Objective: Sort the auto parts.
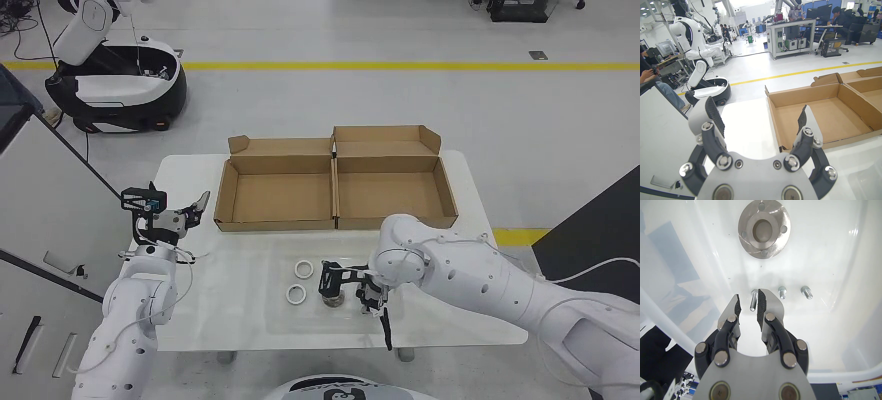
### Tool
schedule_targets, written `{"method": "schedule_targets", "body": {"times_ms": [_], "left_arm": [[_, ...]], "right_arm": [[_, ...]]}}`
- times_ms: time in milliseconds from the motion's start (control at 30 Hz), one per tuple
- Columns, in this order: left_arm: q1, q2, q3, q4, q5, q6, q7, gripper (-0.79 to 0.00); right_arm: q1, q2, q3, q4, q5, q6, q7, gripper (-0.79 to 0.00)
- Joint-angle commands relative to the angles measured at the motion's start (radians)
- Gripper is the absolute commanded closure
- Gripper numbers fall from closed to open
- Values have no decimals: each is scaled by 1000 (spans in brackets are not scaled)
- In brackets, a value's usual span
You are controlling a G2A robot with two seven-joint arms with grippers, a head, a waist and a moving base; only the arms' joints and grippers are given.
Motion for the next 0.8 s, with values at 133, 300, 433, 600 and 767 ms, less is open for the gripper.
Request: {"method": "schedule_targets", "body": {"times_ms": [133,300,433,600,767], "left_arm": [[0,0,0,0,0,0,0,-785],[0,0,0,0,0,0,0,-785],[0,0,0,0,0,0,0,-785],[0,0,0,0,0,0,0,-785],[0,0,0,0,0,0,0,-785]], "right_arm": [[-2,-4,1,10,-10,3,0,-197],[-6,-7,4,18,-15,0,-3,-166],[-8,-9,6,23,-16,-4,-5,-157],[-9,-12,7,28,-17,-9,-3,-15],[-10,-15,9,28,-21,-10,3,0]]}}
